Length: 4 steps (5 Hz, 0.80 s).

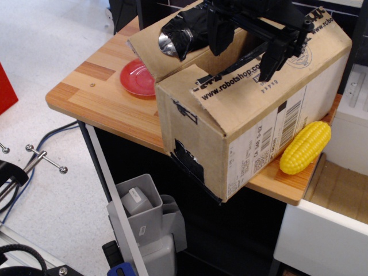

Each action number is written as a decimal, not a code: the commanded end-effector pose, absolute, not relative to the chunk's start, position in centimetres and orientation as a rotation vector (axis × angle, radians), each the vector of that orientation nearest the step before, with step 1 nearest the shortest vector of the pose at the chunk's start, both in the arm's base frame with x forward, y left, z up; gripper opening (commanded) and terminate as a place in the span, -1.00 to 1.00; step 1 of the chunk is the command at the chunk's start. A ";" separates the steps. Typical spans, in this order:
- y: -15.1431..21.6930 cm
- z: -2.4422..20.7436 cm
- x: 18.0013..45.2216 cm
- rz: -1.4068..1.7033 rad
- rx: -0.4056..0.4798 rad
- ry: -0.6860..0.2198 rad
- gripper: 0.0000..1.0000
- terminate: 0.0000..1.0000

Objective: Open small4fbox flaps

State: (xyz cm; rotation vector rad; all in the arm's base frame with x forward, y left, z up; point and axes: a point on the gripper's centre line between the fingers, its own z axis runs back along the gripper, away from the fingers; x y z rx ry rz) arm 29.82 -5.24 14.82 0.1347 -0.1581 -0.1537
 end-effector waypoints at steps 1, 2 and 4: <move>-5.2 14.8 29.8 -0.154 0.135 -0.158 1.00 -1.00; -4.7 14.8 30.0 -0.166 0.077 -0.146 1.00 -1.00; -4.4 14.3 29.6 -0.172 -0.059 -0.138 1.00 -1.00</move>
